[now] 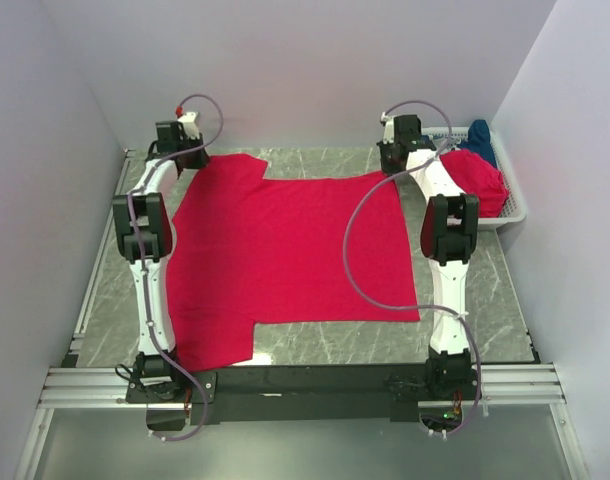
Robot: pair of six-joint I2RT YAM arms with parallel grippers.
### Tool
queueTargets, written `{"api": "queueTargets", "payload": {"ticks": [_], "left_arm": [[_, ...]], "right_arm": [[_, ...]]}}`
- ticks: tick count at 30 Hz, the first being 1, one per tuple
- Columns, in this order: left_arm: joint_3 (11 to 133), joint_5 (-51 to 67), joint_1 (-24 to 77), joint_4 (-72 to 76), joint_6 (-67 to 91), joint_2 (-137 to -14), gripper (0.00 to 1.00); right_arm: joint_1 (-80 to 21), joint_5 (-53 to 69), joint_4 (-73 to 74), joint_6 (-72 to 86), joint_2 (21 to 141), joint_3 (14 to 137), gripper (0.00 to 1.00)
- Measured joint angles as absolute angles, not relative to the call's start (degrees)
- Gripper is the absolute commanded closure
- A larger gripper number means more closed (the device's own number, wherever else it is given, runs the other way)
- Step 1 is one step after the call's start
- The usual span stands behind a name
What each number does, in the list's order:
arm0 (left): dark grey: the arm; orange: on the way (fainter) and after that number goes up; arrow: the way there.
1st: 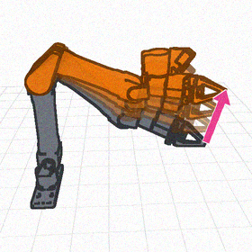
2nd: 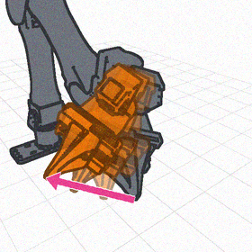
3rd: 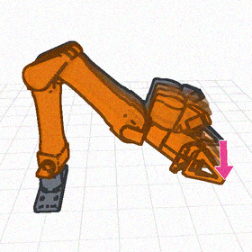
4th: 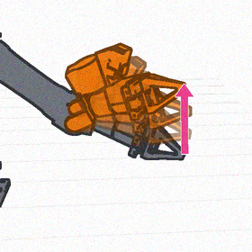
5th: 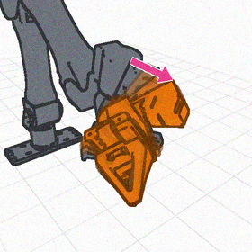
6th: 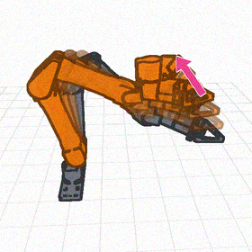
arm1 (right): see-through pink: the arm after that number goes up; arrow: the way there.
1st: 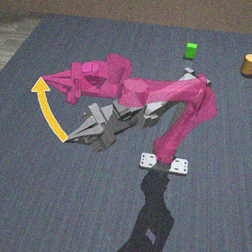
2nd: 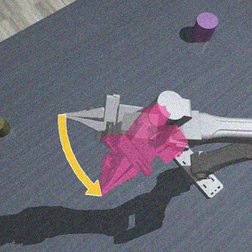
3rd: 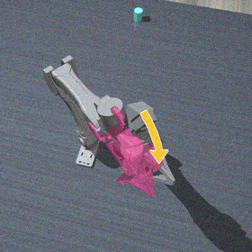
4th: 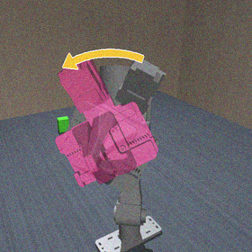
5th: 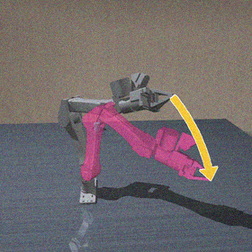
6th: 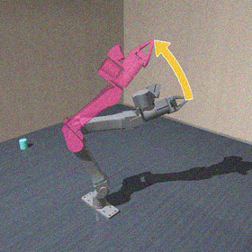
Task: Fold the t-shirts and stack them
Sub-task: Fold the tshirt
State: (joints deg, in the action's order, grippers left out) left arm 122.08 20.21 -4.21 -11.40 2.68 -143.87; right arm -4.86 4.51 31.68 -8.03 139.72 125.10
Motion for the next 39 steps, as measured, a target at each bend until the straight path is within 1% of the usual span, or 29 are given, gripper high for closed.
{"api": "queueTargets", "payload": {"ticks": [9, 19, 29, 35, 36, 37, 38, 39], "left_arm": [[109.0, 28.1, -7.5, -4.6, 1.0, -129.0, 1.0], [87.9, 35.8, -10.1, -1.1, -5.1, -113.9, 1.0], [69.9, 39.2, -12.6, -2.1, -11.4, -97.8, 1.0], [61.4, 39.1, -13.1, -7.0, -20.2, -91.4, 1.0], [59.9, 38.9, -13.1, -8.7, -22.4, -91.0, 1.0], [59.2, 38.7, -13.1, -10.4, -23.9, -90.9, 0.98], [58.8, 38.2, -13.1, -13.3, -26.3, -91.3, 0.84], [58.8, 37.9, -13.2, -16.4, -29.1, -92.0, 0.75]], "right_arm": [[-4.3, 7.3, 30.0, -8.9, 132.8, 120.0, 1.0], [-2.9, 11.7, 29.6, -10.3, 124.6, 108.6, 1.0], [-1.5, 16.4, 29.6, -14.2, 112.5, 93.5, 1.0], [-1.3, 17.7, 31.3, -17.8, 112.0, 88.9, 1.0], [-1.3, 17.7, 32.1, -18.6, 112.2, 88.6, 0.94], [-1.3, 17.8, 33.1, -19.4, 112.5, 88.6, 0.81], [-1.3, 17.8, 33.8, -20.4, 113.0, 88.6, 0.71], [-1.2, 17.8, 34.7, -21.2, 113.5, 88.6, 0.62]]}}
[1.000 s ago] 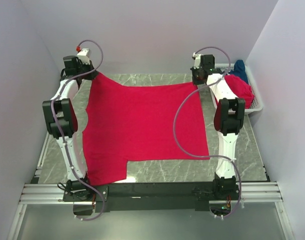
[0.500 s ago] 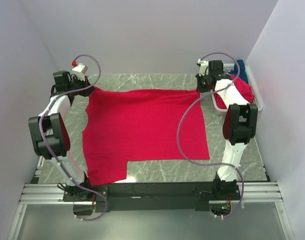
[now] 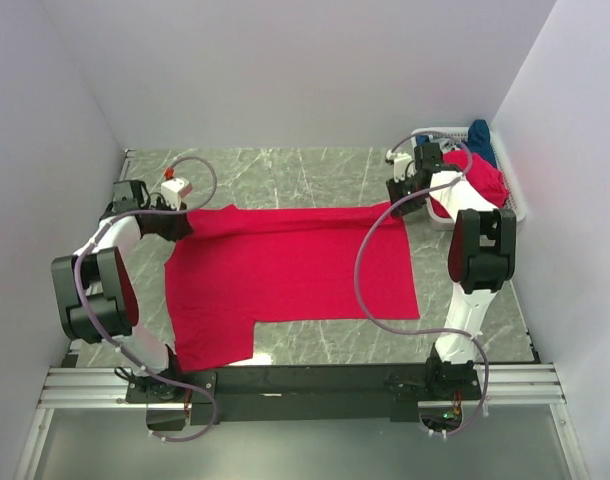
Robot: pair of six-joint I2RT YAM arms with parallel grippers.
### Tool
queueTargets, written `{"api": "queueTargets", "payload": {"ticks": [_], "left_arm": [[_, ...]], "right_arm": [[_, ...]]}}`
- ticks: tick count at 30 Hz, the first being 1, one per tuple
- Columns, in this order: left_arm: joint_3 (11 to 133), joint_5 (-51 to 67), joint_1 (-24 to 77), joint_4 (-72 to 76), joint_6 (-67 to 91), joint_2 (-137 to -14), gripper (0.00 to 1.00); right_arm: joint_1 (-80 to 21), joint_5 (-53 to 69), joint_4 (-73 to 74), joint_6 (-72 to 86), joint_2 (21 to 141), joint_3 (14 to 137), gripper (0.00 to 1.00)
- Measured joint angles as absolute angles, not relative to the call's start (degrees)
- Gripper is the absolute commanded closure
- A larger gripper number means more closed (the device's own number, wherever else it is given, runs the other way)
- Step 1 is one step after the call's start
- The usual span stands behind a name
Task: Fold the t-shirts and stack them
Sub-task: Fold the tshirt
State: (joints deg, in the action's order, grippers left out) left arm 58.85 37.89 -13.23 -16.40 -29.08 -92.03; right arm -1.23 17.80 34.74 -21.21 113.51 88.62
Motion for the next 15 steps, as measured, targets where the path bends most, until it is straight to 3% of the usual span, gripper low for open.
{"api": "queueTargets", "payload": {"ticks": [1, 2, 4, 9, 15], "left_arm": [[59.2, 38.0, -13.6, -19.0, -31.1, -93.0, 0.65], [59.4, 38.0, -14.0, -21.0, -32.8, -93.7, 0.56], [60.6, 39.2, -16.4, -25.8, -35.4, -95.4, 0.54], [66.9, 41.2, -22.1, -33.9, -39.1, -96.2, 0.48], [74.4, 42.3, -19.9, -34.7, -37.2, -98.7, 0.42]], "right_arm": [[-1.2, 17.8, 35.6, -22.0, 113.9, 88.6, 0.48], [-1.1, 17.7, 36.9, -22.8, 114.2, 88.6, 0.45], [-0.6, 17.9, 39.5, -24.9, 114.4, 88.7, 0.41], [1.2, 19.4, 45.8, -28.5, 114.4, 93.3, 0.41], [1.3, 19.9, 51.0, -31.9, 116.2, 103.0, 0.43]]}}
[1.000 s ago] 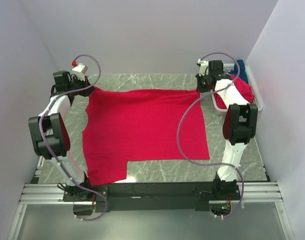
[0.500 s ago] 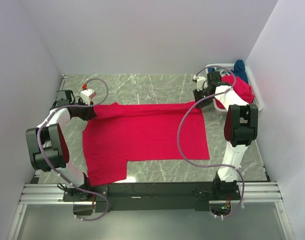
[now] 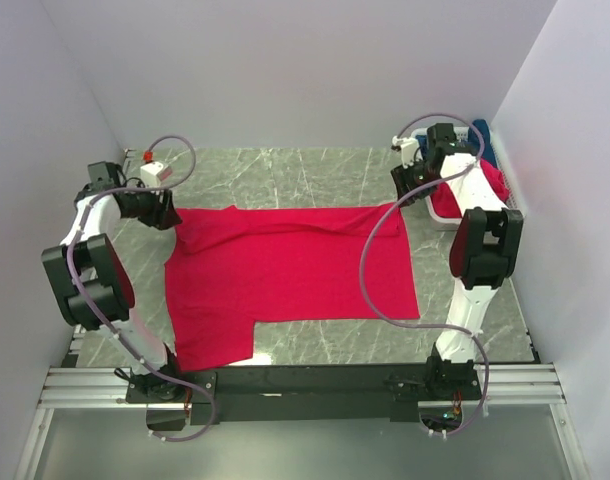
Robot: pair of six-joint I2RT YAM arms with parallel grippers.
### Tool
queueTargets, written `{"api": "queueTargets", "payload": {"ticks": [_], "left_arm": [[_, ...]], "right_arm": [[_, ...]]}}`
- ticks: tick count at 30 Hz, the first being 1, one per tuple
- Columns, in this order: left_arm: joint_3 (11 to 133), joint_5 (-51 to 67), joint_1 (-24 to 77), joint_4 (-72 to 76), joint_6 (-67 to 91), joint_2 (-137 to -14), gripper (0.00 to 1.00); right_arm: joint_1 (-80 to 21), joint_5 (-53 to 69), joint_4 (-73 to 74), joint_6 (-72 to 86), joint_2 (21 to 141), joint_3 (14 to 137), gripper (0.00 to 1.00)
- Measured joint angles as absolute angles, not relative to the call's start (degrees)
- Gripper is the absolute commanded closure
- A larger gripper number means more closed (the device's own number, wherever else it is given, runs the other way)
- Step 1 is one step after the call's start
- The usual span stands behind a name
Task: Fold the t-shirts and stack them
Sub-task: Fold the tshirt
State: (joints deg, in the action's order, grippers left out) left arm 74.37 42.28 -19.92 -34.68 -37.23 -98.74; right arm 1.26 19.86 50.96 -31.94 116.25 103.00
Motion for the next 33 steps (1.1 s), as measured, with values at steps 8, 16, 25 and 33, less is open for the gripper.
{"api": "queueTargets", "payload": {"ticks": [8, 16, 25, 33], "left_arm": [[74.7, 38.7, -13.0, -33.3, -31.7, -103.9, 0.33], [75.0, 35.7, -10.8, -32.4, -29.5, -106.0, 0.32], [75.0, 33.5, -10.6, -32.1, -29.3, -107.1, 0.31], [75.2, 33.1, -10.6, -31.9, -29.1, -107.9, 0.36]], "right_arm": [[-5.5, 16.1, 52.4, -36.0, 118.5, 97.9, 0.43], [-9.9, 9.9, 51.1, -38.1, 118.8, 94.2, 0.45], [-9.9, 6.2, 49.3, -39.2, 121.8, 95.1, 0.49], [-9.9, 5.6, 50.3, -40.5, 123.9, 96.8, 0.83]]}}
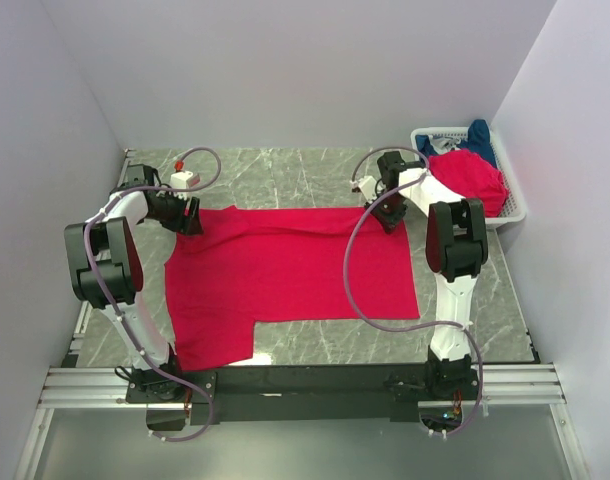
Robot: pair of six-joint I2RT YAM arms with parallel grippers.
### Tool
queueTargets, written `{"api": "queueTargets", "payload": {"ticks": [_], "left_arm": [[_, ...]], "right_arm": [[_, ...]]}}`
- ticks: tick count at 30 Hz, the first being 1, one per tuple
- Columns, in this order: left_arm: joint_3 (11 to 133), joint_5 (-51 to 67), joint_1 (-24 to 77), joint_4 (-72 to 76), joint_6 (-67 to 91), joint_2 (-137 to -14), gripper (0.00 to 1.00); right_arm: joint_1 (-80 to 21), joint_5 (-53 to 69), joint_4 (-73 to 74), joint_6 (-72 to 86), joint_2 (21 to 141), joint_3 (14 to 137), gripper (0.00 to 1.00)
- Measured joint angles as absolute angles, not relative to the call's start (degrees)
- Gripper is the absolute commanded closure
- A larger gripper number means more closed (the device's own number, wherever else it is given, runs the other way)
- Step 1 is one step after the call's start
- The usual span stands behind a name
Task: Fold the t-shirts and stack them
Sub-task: Fold the tshirt
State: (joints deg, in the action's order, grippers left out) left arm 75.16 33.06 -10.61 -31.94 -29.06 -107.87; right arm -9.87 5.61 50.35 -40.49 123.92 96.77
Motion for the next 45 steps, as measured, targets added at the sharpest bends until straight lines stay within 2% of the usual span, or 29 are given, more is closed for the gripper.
{"api": "queueTargets", "payload": {"ticks": [4, 6, 8, 24, 25, 31, 35, 45], "left_arm": [[75.2, 33.1, -10.6, -31.9, -29.0, -107.9, 0.37], [75.2, 33.1, -10.6, -31.9, -29.0, -107.9, 0.37], [75.2, 33.1, -10.6, -31.9, -28.8, -107.9, 0.37], [76.0, 33.1, -10.6, -32.1, -28.6, -107.9, 0.36], [76.2, 33.1, -10.6, -32.1, -28.6, -107.9, 0.37], [76.3, 33.1, -10.6, -32.1, -28.6, -107.9, 0.41], [76.3, 33.1, -10.6, -32.4, -28.6, -107.9, 0.45], [76.6, 33.1, -10.6, -33.8, -28.8, -107.9, 0.43]], "right_arm": [[-9.9, 5.6, 50.9, -40.9, 123.9, 96.8, 0.85], [-9.9, 5.6, 51.5, -41.2, 123.8, 96.8, 0.75], [-9.9, 5.6, 52.5, -41.7, 123.8, 97.1, 0.71], [-9.7, 5.5, 56.8, -42.5, 123.8, 99.5, 0.67], [-9.7, 5.5, 57.1, -42.5, 123.8, 99.5, 0.68], [-9.5, 5.4, 58.0, -43.2, 123.8, 100.0, 1.0], [-9.5, 5.3, 58.2, -43.2, 123.8, 100.2, 1.0], [-9.3, 4.3, 57.0, -45.1, 119.7, 96.6, 1.0]]}}
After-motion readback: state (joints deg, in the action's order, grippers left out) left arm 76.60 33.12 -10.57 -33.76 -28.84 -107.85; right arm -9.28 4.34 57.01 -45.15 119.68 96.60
